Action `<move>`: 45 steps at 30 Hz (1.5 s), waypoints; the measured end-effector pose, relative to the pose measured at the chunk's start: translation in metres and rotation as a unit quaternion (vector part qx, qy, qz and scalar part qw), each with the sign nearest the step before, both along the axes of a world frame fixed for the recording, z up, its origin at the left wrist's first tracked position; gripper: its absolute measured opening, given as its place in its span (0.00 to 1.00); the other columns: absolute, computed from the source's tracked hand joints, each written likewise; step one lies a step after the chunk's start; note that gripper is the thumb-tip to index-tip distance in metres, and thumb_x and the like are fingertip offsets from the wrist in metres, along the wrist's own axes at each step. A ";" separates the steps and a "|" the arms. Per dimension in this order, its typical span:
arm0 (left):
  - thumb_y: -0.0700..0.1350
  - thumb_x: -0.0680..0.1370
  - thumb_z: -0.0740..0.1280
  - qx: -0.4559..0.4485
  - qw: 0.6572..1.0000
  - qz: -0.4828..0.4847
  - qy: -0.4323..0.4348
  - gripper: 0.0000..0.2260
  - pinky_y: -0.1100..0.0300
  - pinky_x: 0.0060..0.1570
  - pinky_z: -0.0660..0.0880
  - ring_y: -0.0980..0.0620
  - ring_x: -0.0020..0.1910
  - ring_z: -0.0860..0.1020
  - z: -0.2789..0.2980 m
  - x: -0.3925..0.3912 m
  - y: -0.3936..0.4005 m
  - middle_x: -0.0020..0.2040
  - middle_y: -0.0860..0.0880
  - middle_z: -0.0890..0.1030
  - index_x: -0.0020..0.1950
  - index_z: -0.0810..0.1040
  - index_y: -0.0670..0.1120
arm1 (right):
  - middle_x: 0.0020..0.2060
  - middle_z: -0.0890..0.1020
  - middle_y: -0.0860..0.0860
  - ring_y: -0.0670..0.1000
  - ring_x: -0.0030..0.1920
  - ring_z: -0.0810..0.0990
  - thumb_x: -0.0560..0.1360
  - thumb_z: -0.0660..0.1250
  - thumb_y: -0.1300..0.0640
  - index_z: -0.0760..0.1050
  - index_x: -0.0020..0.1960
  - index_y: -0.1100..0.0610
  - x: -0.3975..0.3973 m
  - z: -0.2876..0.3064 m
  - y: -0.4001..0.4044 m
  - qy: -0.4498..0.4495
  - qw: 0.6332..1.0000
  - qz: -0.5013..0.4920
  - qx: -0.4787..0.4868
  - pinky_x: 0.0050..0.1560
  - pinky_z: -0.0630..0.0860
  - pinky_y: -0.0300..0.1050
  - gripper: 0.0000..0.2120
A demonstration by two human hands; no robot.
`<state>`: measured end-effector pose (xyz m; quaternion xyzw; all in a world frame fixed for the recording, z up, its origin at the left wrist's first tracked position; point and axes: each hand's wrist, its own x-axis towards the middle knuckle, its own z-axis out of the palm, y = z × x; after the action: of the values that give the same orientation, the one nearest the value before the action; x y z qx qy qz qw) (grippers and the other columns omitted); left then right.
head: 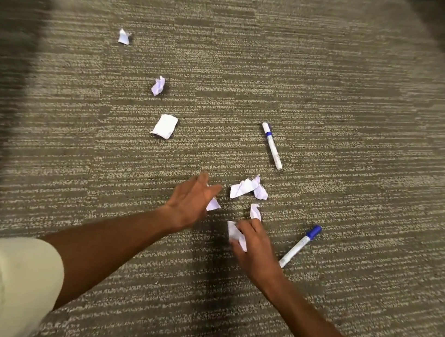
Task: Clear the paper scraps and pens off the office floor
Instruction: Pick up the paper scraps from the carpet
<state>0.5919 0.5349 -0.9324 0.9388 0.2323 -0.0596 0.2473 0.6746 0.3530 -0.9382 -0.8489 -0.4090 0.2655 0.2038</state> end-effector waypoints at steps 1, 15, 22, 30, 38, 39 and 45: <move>0.63 0.79 0.50 0.008 1.000 0.004 -0.023 0.32 0.47 0.71 0.61 0.45 0.73 0.64 0.002 0.000 0.001 0.76 0.45 0.63 0.78 0.52 0.47 | 0.57 0.72 0.50 0.48 0.52 0.73 0.79 0.65 0.56 0.73 0.59 0.55 0.000 0.001 -0.002 0.004 1.000 -0.011 0.012 0.50 0.68 0.38 0.10; 0.37 0.79 0.54 0.003 0.999 0.034 -0.032 0.08 0.65 0.23 0.59 0.57 0.27 0.65 0.041 -0.019 0.042 0.33 0.53 0.67 0.55 0.61 0.49 | 0.67 0.75 0.58 0.56 0.65 0.74 0.70 0.73 0.46 0.72 0.67 0.61 0.032 0.018 -0.004 -0.024 0.976 -0.212 0.034 0.64 0.73 0.50 0.31; 0.34 0.79 0.57 0.001 1.000 0.029 0.000 0.13 0.67 0.22 0.64 0.56 0.26 0.69 0.043 -0.026 0.044 0.33 0.52 0.71 0.62 0.65 0.45 | 0.61 0.77 0.55 0.53 0.59 0.75 0.70 0.75 0.49 0.74 0.64 0.60 0.035 0.010 0.018 -0.034 0.982 -0.186 0.003 0.55 0.70 0.42 0.27; 0.46 0.81 0.62 -0.078 0.994 0.070 -0.031 0.09 0.56 0.37 0.70 0.47 0.38 0.77 0.056 -0.032 0.029 0.45 0.43 0.81 0.55 0.75 0.41 | 0.34 0.81 0.51 0.50 0.35 0.78 0.69 0.74 0.60 0.74 0.38 0.53 0.017 0.023 0.018 0.076 0.972 -0.216 0.052 0.34 0.75 0.41 0.09; 0.45 0.80 0.64 -0.296 0.930 0.209 -0.065 0.11 0.60 0.27 0.66 0.53 0.26 0.70 0.161 -0.069 -0.027 0.32 0.49 0.74 0.55 0.78 0.38 | 0.34 0.85 0.46 0.47 0.36 0.82 0.69 0.76 0.59 0.81 0.43 0.55 -0.012 0.159 0.000 0.349 0.865 -0.353 0.077 0.36 0.79 0.41 0.05; 0.46 0.80 0.64 -0.330 0.916 0.220 -0.063 0.11 0.60 0.26 0.67 0.53 0.26 0.70 0.184 -0.071 -0.033 0.32 0.49 0.75 0.56 0.77 0.39 | 0.34 0.86 0.48 0.50 0.36 0.82 0.69 0.76 0.59 0.81 0.43 0.55 -0.015 0.182 -0.001 0.376 0.845 -0.371 0.075 0.37 0.79 0.44 0.05; 0.48 0.81 0.63 -0.457 0.832 0.306 -0.073 0.08 0.60 0.25 0.65 0.53 0.26 0.69 0.334 -0.072 -0.055 0.32 0.47 0.74 0.53 0.76 0.44 | 0.48 0.81 0.58 0.52 0.37 0.79 0.69 0.76 0.58 0.74 0.61 0.62 -0.026 0.338 0.002 0.483 0.756 -0.437 0.060 0.30 0.75 0.43 0.23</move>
<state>0.5204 0.4800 -0.5983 0.6016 0.4353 -0.0114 0.6697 0.6482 0.3551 -0.6002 -0.6805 0.1444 0.4971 0.5187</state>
